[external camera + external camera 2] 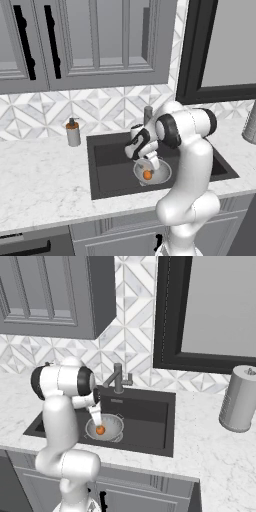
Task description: Put the colander in the sink, put the tangerine in the colander, and turn on the sink faucet and pour water over the colander.
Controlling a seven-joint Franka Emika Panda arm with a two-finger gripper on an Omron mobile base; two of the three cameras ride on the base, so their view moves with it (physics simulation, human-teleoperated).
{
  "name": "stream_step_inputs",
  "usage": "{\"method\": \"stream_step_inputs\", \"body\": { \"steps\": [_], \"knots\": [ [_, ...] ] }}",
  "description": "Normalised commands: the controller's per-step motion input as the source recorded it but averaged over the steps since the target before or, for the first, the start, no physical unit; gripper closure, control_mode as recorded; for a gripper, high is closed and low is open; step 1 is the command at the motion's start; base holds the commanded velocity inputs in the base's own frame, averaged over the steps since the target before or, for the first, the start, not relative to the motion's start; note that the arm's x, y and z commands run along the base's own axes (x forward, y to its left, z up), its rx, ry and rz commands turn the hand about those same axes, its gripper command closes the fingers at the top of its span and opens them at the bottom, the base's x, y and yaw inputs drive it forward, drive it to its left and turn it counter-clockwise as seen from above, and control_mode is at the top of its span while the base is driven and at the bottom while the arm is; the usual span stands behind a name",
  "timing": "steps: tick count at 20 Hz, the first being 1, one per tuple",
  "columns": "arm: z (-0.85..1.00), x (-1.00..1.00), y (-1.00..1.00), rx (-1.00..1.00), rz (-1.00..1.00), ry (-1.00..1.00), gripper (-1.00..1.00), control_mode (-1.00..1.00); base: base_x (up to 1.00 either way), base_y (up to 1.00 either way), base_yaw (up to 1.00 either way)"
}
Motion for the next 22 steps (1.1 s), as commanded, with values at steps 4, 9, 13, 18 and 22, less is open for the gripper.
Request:
{"method": "stream_step_inputs", "body": {
  "steps": [4,9,13,18,22],
  "knots": [
    [0.7,-0.4,0.1,0.0,0.07,-0.02,-1.0,-1.0,0.0,0.0,0.0],
    [0.76,-0.39,0.05,0.0,0.11,0.0,-1.0,-1.0,0.0,0.0,0.0],
    [0.71,-0.56,0.0,0.0,0.17,0.0,-1.0,-1.0,0.0,0.0,0.0],
    [0.59,-0.59,0.0,0.01,0.21,0.0,-1.0,-1.0,0.0,0.0,0.0],
    [0.75,-0.44,-0.19,0.08,0.2,0.0,-1.0,-1.0,0.0,0.0,0.0]
  ]
}}
